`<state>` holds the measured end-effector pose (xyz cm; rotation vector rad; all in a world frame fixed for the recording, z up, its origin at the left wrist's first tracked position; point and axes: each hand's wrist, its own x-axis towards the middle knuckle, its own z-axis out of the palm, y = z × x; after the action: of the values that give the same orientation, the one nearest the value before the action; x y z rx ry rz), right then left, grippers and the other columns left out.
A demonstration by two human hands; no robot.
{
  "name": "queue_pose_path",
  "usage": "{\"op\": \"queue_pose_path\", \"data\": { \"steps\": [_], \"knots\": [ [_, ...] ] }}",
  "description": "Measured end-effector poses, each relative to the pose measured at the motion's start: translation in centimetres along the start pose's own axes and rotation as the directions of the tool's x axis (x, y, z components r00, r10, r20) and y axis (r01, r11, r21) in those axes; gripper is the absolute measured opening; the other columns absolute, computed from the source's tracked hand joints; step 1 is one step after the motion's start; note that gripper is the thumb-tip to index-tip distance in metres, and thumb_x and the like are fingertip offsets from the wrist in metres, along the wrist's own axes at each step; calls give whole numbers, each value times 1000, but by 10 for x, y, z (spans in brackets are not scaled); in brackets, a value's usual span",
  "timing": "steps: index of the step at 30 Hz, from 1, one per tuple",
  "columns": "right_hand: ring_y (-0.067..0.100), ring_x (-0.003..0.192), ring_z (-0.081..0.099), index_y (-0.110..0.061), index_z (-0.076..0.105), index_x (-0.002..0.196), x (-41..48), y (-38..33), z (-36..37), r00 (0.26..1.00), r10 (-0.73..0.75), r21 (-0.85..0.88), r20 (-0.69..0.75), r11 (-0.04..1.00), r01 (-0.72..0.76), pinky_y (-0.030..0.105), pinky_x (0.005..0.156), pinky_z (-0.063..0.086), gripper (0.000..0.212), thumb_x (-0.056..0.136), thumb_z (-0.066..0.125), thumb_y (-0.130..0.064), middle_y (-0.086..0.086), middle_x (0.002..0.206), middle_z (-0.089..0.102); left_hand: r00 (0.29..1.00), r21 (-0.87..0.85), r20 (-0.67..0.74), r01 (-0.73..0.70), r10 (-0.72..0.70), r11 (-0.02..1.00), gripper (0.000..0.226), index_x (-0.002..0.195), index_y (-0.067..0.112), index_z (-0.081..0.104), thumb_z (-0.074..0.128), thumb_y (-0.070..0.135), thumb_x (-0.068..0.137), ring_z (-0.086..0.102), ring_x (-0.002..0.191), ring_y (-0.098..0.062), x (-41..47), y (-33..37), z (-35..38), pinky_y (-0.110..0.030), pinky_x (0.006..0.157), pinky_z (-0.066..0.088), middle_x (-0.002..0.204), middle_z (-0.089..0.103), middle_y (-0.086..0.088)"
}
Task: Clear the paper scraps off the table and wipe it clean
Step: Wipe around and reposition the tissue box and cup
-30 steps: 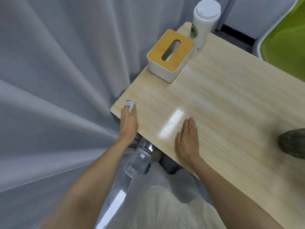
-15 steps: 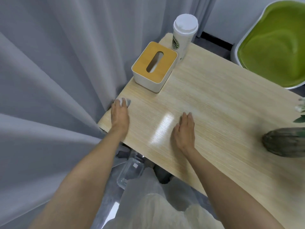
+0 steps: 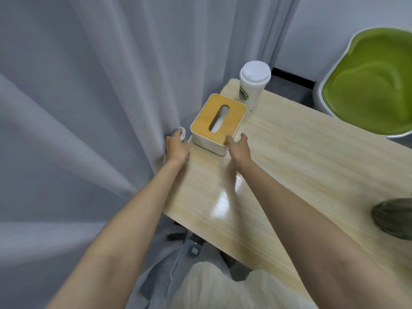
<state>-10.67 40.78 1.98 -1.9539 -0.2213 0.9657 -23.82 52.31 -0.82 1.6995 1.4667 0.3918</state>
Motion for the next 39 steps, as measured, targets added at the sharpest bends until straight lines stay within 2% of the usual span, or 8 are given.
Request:
{"op": "queue_pose_path", "data": {
  "steps": [4, 9, 12, 15, 19, 27, 31, 39],
  "knots": [
    [31, 120, 50, -15, 36, 136, 14, -14, 12, 999, 46, 56, 23, 997, -47, 36, 93, 40, 42, 96, 42, -23, 7, 128, 53, 985, 47, 164, 54, -61, 997, 39, 93, 24, 52, 25, -5, 86, 50, 57, -26, 6, 18, 6, -19, 38, 43, 106, 42, -14],
    [26, 111, 51, -15, 32, 141, 21, -16, 13, 1000, 5, 45, 11, 999, -5, 34, 92, 42, 41, 100, 28, -11, 6, 124, 52, 972, -120, 232, 65, -35, 991, 49, 100, 31, 58, 29, -6, 86, 57, 93, -23, 18, 24, 13, -24, 80, 44, 99, 62, -4],
    [28, 102, 56, -26, 33, 139, 19, -11, 14, 999, 20, 130, 34, 991, -24, 42, 76, 57, 43, 100, 27, -12, 5, 118, 55, 944, -150, 326, 104, -50, 983, 65, 133, 20, 53, 31, -16, 83, 55, 99, -16, 22, 25, 4, -6, 67, 45, 113, 60, -1],
    [27, 93, 56, -29, 29, 143, 19, -7, 18, 999, 32, 187, 23, 982, -36, 50, 79, 56, 49, 99, 25, -8, 2, 107, 51, 942, -159, 335, 58, -2, 986, 68, 138, 17, 50, 31, -20, 83, 52, 104, -13, 21, 23, -1, 3, 63, 40, 117, 57, 2],
    [28, 102, 53, -32, 25, 147, 16, 3, 17, 1000, -5, 191, -17, 982, 8, 51, 79, 56, 60, 96, 28, -2, -2, 113, 50, 957, -222, 287, 41, 25, 974, 67, 138, 19, 51, 30, -16, 84, 50, 125, -18, 8, 17, 5, -24, 107, 38, 134, 56, -1],
    [26, 94, 53, -36, 25, 148, -10, 35, -16, 995, -29, 140, -97, 989, 43, 53, 84, 53, 59, 97, 28, -5, -1, 101, 50, 950, -239, 299, -16, 89, 971, 67, 136, 26, 52, 30, -13, 86, 54, 109, -10, -57, 16, 18, -28, 100, 43, 120, 60, 9],
    [28, 87, 52, -38, 32, 144, -34, 59, -61, 986, 50, 205, -158, 979, -16, 47, 70, 58, 61, 95, 27, -3, 4, 103, 51, 918, -204, 383, -23, 102, 979, 71, 135, 27, 54, 28, -14, 82, 57, 93, -17, -94, 26, 45, -32, 82, 48, 110, 65, 0],
    [29, 91, 54, -38, 34, 144, -79, 125, -177, 928, 173, 270, -329, 959, -83, 56, 80, 54, 60, 94, 27, -5, 7, 122, 56, 817, -202, 548, -81, 181, 976, 65, 127, 23, 59, 32, -16, 82, 58, 105, -20, -190, 52, 129, -34, 92, 48, 118, 64, -2]
  ]
}}
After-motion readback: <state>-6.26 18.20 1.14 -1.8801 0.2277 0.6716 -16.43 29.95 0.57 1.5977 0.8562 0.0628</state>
